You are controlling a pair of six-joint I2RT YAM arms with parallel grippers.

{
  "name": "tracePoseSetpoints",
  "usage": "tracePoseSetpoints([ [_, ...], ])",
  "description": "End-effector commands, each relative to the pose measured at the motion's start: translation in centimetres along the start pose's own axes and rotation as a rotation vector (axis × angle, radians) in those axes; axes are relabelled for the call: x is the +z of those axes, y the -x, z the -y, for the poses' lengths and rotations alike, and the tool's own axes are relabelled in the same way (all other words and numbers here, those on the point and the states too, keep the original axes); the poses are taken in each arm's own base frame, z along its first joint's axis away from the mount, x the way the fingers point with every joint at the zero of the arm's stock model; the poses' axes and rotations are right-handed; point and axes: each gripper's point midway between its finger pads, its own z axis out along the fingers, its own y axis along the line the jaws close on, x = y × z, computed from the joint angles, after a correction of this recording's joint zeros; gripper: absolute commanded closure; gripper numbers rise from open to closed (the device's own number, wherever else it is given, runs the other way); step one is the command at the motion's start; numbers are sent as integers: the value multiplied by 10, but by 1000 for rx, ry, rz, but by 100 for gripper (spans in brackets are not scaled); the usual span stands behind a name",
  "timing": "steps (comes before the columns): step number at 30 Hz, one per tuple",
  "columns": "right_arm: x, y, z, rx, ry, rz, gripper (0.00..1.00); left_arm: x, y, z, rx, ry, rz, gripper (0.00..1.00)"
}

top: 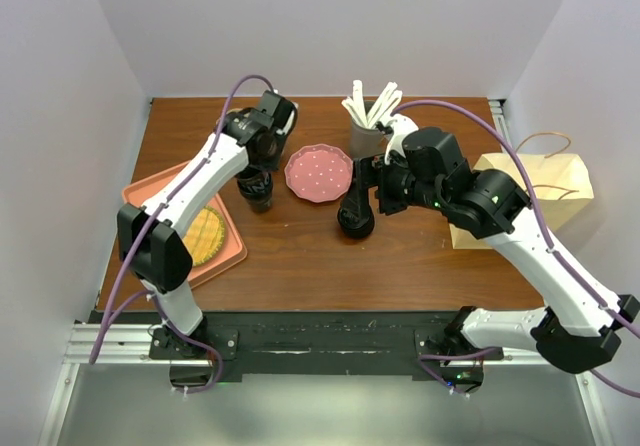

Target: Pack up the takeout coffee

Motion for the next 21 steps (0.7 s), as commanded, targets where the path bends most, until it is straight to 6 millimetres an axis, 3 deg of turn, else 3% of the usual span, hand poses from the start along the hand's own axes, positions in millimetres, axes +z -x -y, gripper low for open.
tracePoseSetpoints([
  [1, -14, 15, -11, 0, 37, 46, 13, -51, 37, -17, -92, 11, 149, 100],
  [9, -28, 23, -12, 49, 40, 99, 13, -100, 59, -20, -176, -47, 249, 100],
  [13, -41, 31, -4, 98, 3, 166, 13, -121, 54, -8, -169, -102, 256, 100],
  [16, -50, 34, 3, 133, -26, 208, 13, -134, 41, 21, -130, -160, 226, 100],
  [17, -53, 36, 9, 145, -53, 228, 13, -141, 32, 43, -81, -192, 214, 100],
  [21, -63, 35, 21, 201, -95, 274, 13, -137, -6, 87, -13, -257, 123, 100],
])
